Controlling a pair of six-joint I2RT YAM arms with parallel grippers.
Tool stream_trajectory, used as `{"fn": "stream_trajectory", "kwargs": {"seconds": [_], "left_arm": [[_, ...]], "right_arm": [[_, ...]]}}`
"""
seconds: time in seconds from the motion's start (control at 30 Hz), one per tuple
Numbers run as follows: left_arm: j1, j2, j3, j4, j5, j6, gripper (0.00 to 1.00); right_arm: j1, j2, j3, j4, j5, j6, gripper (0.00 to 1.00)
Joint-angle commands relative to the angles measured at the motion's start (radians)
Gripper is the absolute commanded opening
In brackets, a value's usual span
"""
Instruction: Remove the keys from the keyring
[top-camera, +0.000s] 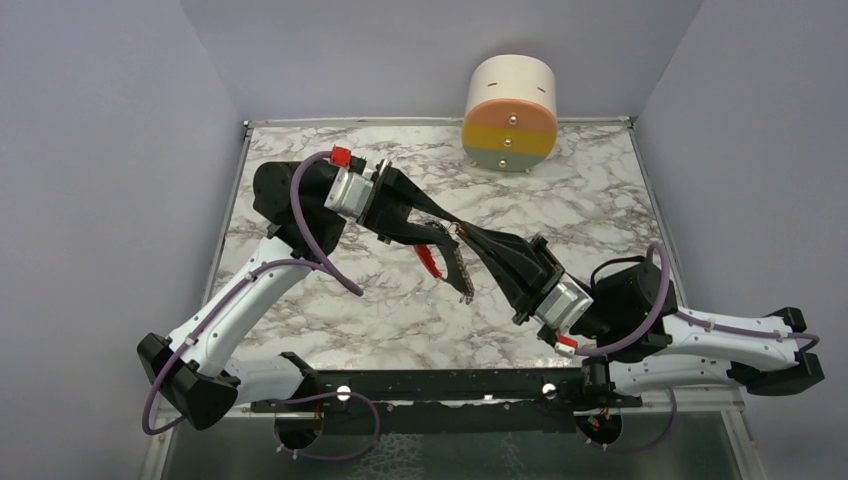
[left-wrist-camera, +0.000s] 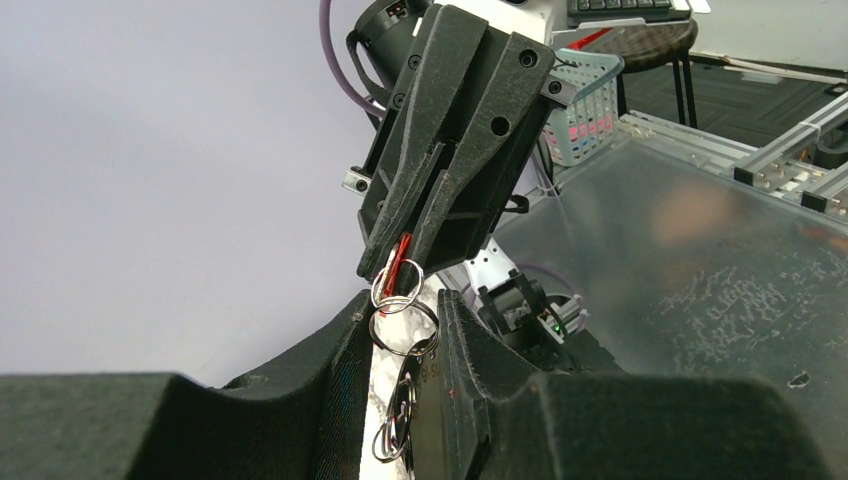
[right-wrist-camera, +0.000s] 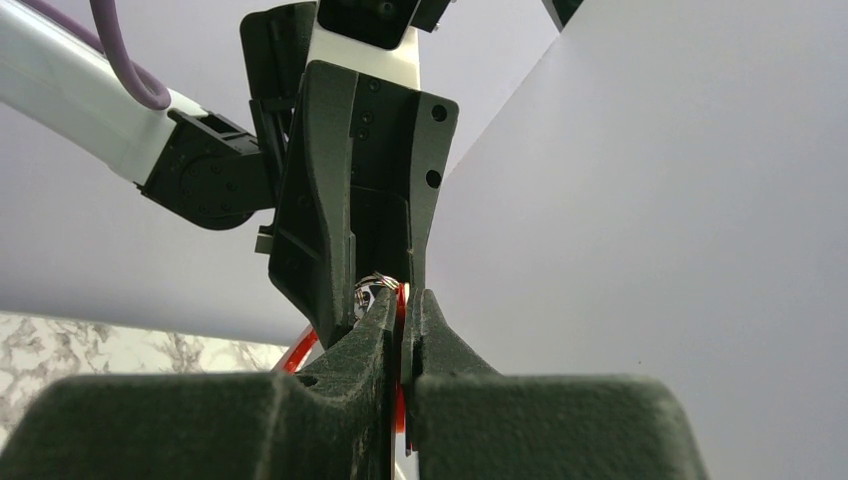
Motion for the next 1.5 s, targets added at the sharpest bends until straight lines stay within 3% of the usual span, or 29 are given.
{"fn": "stream_trajectory", "kwargs": {"seconds": [0.0, 0.5, 0.93, 1.47], "left_arm": [[-0.008, -0.005, 0.026, 0.008, 0.023, -0.010, 0.09], [-0.007, 0.030, 0.074, 0.009, 0.015, -0.034, 0.00], [0.000, 0.053, 0.103, 0.008, 0.004, -0.049, 0.00], [0.005, 0.019, 0.081, 0.009, -0.030, -0.012, 0.00]], "right_arm": [[0.002, -0.005, 0.053, -0.025, -0.046, 0.040, 0.02], [0.003, -0.003, 0.146, -0.237, -0.132, 0.122, 0.02], [0.002, -0.011, 0.241, -0.443, -0.263, 0.171, 0.02], [0.002, -0.029, 0.180, -0.364, -0.256, 0.187, 0.01]]}}
